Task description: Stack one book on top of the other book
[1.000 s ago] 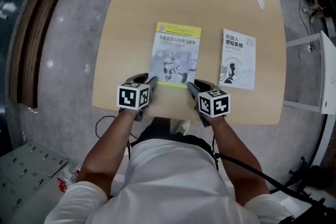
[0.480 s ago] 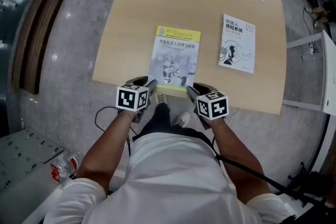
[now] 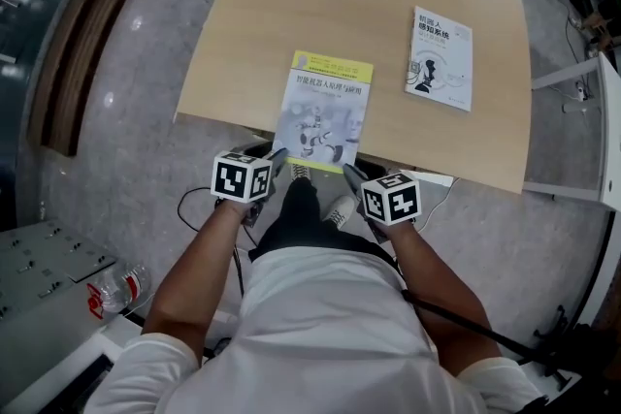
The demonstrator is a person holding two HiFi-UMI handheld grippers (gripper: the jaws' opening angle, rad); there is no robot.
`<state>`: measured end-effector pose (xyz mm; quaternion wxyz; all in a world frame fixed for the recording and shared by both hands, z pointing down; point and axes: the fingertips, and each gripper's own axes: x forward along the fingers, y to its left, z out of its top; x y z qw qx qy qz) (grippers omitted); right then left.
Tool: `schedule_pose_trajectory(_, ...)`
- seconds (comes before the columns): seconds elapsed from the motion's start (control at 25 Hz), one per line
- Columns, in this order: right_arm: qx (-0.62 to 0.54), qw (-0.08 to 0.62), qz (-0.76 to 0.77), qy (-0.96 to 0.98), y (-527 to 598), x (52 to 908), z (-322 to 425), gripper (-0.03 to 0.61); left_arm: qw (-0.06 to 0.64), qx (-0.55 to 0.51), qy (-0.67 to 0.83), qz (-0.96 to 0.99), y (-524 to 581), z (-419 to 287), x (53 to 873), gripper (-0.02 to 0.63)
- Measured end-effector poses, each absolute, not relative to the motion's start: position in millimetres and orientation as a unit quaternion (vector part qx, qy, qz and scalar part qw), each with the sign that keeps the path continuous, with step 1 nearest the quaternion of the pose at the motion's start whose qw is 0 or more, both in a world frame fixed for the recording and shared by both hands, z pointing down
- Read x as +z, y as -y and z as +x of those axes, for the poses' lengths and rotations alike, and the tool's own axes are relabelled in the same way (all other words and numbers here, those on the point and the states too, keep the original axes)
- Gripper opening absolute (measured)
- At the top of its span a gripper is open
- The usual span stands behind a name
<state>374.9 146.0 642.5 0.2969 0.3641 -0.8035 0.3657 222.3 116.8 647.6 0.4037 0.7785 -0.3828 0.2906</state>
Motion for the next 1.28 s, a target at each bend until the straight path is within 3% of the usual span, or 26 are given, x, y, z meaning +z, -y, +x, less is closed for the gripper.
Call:
schedule_pose_trajectory(0.16,0.384,0.268,0.367,0.804,-148.7,644.0,378.0,0.115,0.41,0.256,0.402,0.778,-122.2,219.7,646.5,0.155)
schedule_pose_trajectory(0.32,0.447,0.197,0.382,0.785,-144.2,644.0,386.2,0.178,0.47,0.189,0.42,0.753,-117.1,210.3,650.1,0.216)
schedule_pose_trajectory(0.4,0.489,0.157,0.377,0.771,-144.6,645.2,387.0,0.245,0.513,0.154,0.402,0.742,-119.8,210.8,652.0,0.23)
schedule_pose_trajectory(0.52,0.539,0.102,0.365,0.753,-137.7,646.7,380.6,0.249,0.564,0.113,0.357,0.736,-119.7,220.6,652.0,0.229)
schedule_pose_trajectory(0.64,0.579,0.058,0.341,0.738,-132.7,649.6,366.4,0.249,0.586,0.103,0.332,0.732,-114.4,225.7,654.5,0.175)
schedule_pose_trajectory(0.76,0.594,0.05,0.336,0.729,-134.7,651.6,361.0,0.221,0.599,0.108,0.311,0.73,-117.4,227.3,658.8,0.161)
schedule_pose_trajectory(0.8,0.589,0.06,0.341,0.73,-135.3,652.3,362.2,0.163,0.598,0.112,0.307,0.732,-118.5,227.6,659.4,0.156)
schedule_pose_trajectory(0.92,0.551,0.091,0.356,0.749,-131.7,643.7,366.1,0.123,0.559,0.145,0.305,0.757,-116.5,231.1,655.1,0.134)
schedule_pose_trajectory(1.12,0.47,0.133,0.388,0.782,-123.0,616.3,371.9,0.112,0.492,0.171,0.311,0.795,-117.0,249.0,636.3,0.121)
schedule_pose_trajectory(1.28,0.437,0.116,0.418,0.788,-105.1,594.1,389.6,0.112,0.464,0.158,0.309,0.815,-96.4,267.1,614.3,0.123)
